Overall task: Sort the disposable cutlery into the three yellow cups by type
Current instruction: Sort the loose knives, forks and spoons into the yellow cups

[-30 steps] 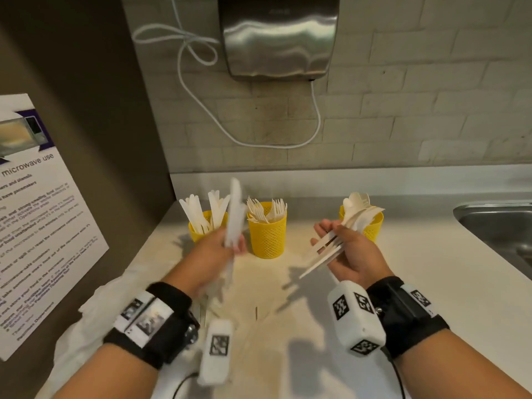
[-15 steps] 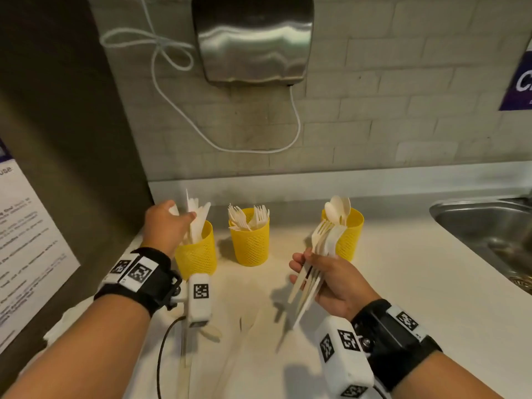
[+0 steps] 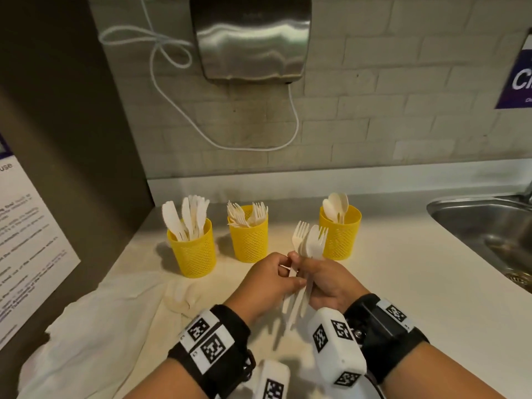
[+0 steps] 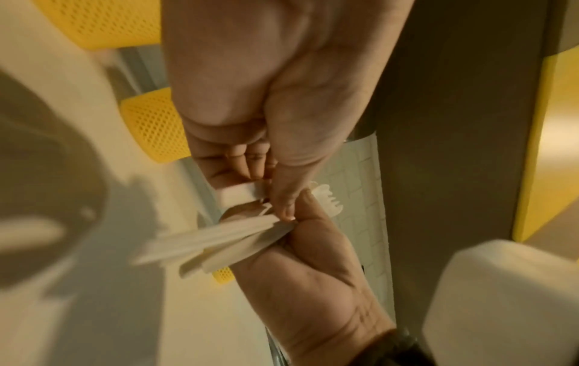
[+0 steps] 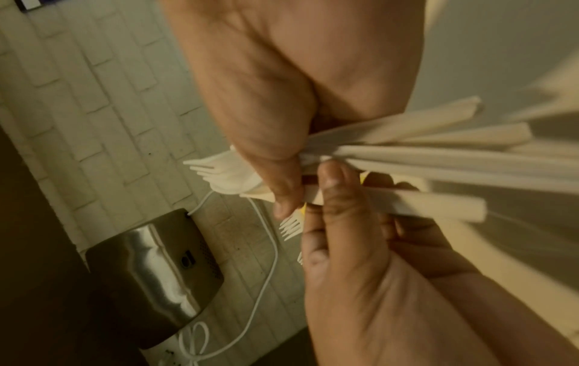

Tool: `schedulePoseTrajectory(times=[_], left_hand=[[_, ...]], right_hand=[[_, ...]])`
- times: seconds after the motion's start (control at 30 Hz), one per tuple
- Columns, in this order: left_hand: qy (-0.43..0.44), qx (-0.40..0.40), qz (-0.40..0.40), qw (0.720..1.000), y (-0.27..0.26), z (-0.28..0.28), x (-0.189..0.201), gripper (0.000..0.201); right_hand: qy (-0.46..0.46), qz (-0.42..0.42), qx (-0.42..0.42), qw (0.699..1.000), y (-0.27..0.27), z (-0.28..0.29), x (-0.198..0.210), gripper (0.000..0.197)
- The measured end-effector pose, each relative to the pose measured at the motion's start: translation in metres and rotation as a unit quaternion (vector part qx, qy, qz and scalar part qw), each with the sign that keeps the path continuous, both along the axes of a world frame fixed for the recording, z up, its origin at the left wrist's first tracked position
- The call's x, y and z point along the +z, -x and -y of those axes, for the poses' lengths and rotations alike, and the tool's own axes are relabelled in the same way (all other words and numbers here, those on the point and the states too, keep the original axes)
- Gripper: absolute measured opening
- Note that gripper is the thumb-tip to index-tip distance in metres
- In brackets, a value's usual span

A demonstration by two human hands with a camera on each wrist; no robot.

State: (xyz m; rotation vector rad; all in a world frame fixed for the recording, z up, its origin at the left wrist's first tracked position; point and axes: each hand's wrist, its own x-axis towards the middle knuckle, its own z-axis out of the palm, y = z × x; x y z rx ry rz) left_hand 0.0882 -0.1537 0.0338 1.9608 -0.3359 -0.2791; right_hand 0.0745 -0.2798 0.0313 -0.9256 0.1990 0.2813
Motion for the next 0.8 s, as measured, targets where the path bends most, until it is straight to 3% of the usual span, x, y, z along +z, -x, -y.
schedulePoseTrajectory(times=[0.13,0.23,0.3,0.43,0.57,0.8], left_hand=[[0.092,0.035,-0.072,0.993,0.001,0.000,-0.001,0.029],[0.120,0.088,-0.077,0.986,-0.003,0.002,-0.003,0.008],[0.129,0.102,-0.087,0.983,-0.002,0.004,-0.003,0.009],[0.124,0.063,-0.096,0.986,0.004,0.012,0.001,0.015],[0.122,0.007,-0.093,0.988,0.008,0.019,0.003,0.023],[0.122,0.019,-0.138,0.983,0.007,0.034,0.006,0.023]], right_hand=[[-0.055,-0.011,-0.011,0.998,0.004,0.001,0.003,0.008],[-0.014,-0.048,-0.063,0.997,0.001,0.006,0.001,0.013],[0.029,-0.060,-0.093,0.993,-0.002,0.010,-0.002,0.014],[0.099,-0.061,-0.104,0.988,-0.004,0.008,-0.004,0.016],[0.102,-0.075,-0.086,0.988,-0.003,0.003,-0.004,0.021],[0.099,-0.096,-0.059,0.989,0.001,0.004,-0.006,0.040]])
